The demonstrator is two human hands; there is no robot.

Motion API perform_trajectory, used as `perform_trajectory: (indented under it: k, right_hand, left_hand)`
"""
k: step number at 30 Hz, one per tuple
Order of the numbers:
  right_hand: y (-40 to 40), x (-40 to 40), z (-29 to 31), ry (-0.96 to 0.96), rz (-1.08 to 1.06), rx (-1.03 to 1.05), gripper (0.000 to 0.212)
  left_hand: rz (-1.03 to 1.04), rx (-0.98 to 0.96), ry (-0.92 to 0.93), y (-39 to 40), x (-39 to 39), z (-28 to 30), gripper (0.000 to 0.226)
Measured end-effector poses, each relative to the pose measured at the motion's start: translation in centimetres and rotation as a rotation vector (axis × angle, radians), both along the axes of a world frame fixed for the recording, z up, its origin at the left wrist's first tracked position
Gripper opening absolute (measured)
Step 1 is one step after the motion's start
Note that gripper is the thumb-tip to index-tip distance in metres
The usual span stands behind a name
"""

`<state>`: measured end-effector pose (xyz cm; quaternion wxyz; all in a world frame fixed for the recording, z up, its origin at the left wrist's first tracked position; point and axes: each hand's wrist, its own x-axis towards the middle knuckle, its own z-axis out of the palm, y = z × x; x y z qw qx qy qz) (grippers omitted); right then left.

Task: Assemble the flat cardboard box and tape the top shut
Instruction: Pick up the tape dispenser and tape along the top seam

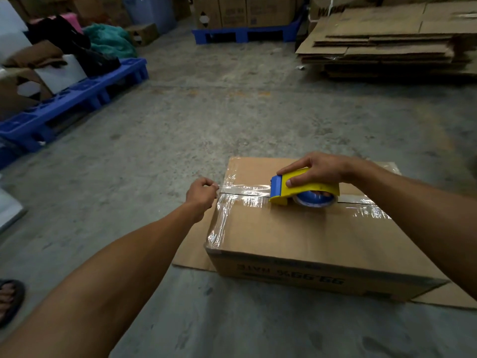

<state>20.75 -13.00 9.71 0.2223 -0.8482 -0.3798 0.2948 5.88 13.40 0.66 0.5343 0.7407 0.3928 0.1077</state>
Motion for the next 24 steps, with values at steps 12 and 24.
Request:
perform_trajectory:
  k: [12,24]
  right_hand:
    - [0.5,0.7,-0.9,-0.01,0.035,-0.035,0.037]
    - [1.1,0.1,-0.7,-0.063,0.058,-0.084,0.039]
  left_hand:
    - [-0.013,-0.176,0.081,-1.3,-0.1,-1.2,0.019]
    - [-0.466,0.537,0.068,-4.8,-1.9,-0.7,0.05]
